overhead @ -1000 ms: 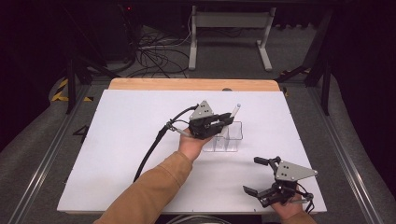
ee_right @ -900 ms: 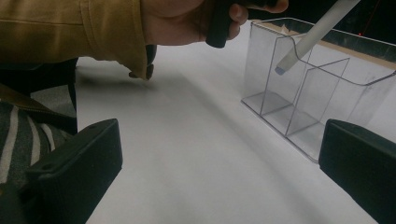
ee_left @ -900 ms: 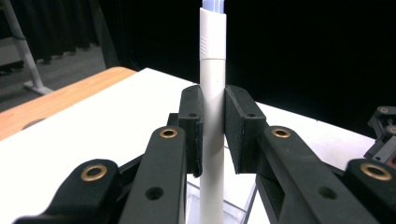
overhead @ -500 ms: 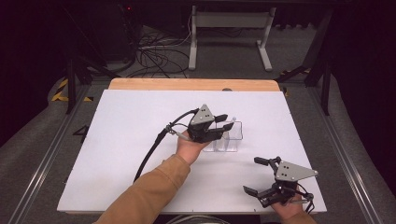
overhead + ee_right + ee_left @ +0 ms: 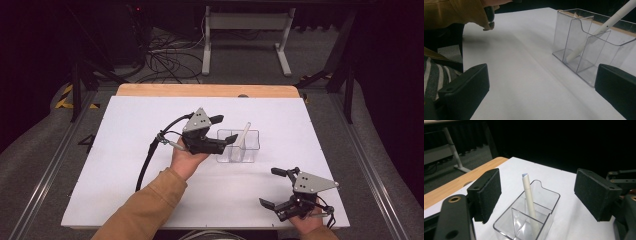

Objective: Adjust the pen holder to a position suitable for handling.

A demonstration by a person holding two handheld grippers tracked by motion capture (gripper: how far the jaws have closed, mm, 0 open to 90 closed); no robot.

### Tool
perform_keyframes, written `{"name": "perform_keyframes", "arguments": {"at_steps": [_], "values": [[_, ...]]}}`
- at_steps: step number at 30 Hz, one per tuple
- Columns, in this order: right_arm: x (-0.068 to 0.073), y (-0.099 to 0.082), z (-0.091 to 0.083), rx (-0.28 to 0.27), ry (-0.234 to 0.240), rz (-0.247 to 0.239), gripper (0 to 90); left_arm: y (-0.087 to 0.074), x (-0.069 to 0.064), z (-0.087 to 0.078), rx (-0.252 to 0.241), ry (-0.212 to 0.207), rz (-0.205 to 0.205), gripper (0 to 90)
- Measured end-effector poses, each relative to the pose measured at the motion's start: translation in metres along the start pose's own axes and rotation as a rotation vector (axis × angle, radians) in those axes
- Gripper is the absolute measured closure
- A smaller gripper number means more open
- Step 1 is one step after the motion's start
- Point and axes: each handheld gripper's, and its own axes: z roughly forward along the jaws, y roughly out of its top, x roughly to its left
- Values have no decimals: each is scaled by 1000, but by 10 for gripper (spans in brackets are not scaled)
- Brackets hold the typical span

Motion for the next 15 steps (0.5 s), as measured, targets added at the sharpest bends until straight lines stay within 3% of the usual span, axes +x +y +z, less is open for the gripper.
{"name": "perform_keyframes", "arguments": {"at_steps": [15], "values": [[-1,0,1,1,-1,2,3,6,-5,-24,-12,1,24,176]]}}
